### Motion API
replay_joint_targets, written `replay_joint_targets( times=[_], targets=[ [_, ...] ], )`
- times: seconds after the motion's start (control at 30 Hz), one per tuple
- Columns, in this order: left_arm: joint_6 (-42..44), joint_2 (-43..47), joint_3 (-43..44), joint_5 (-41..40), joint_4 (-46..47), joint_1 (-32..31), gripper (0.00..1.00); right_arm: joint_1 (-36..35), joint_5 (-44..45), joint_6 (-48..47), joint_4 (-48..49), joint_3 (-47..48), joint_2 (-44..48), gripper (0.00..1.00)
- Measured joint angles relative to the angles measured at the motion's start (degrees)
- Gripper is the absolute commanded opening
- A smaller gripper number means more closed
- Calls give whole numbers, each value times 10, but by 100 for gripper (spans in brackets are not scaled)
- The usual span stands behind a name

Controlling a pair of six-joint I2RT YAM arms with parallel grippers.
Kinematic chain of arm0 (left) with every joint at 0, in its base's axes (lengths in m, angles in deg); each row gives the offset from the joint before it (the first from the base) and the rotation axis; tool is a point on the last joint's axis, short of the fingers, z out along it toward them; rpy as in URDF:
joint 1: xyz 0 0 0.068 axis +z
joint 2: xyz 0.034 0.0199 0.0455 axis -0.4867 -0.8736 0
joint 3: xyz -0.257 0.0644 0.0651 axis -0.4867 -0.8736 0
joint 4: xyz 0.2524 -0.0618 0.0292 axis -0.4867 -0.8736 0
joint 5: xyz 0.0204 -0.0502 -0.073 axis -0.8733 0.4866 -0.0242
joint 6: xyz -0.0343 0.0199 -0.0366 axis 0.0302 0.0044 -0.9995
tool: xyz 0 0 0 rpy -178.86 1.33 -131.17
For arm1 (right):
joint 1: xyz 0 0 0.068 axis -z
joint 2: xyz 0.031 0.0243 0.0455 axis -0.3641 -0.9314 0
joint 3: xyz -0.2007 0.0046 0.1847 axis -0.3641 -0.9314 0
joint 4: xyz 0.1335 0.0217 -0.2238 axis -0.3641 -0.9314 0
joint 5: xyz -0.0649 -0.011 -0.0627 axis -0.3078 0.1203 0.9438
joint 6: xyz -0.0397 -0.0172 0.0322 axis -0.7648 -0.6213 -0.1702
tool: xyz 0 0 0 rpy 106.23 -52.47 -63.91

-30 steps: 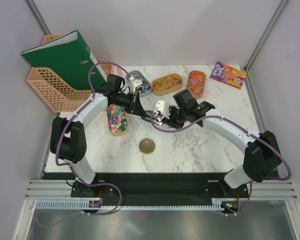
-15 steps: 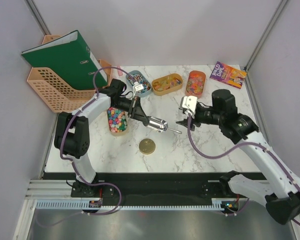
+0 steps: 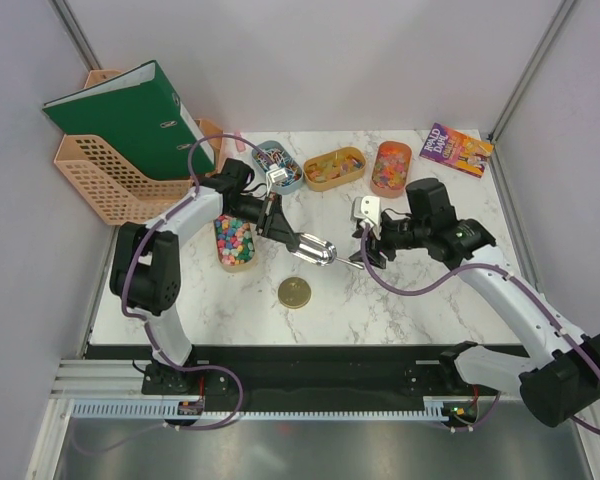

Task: Pack the candies
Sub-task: Pick up the spatula from the center of the board.

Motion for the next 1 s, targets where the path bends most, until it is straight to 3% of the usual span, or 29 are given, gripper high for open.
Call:
replay_joint_targets(
  times=[0.53,1.0],
  targets=[
    [-12,-22,23,-5,19,0,2,-8,-17,10,-3,-14,8,56],
    [-27,-22,24,-5,32,1,2,-15,-5,26,22,-28,-10,30]
  ],
)
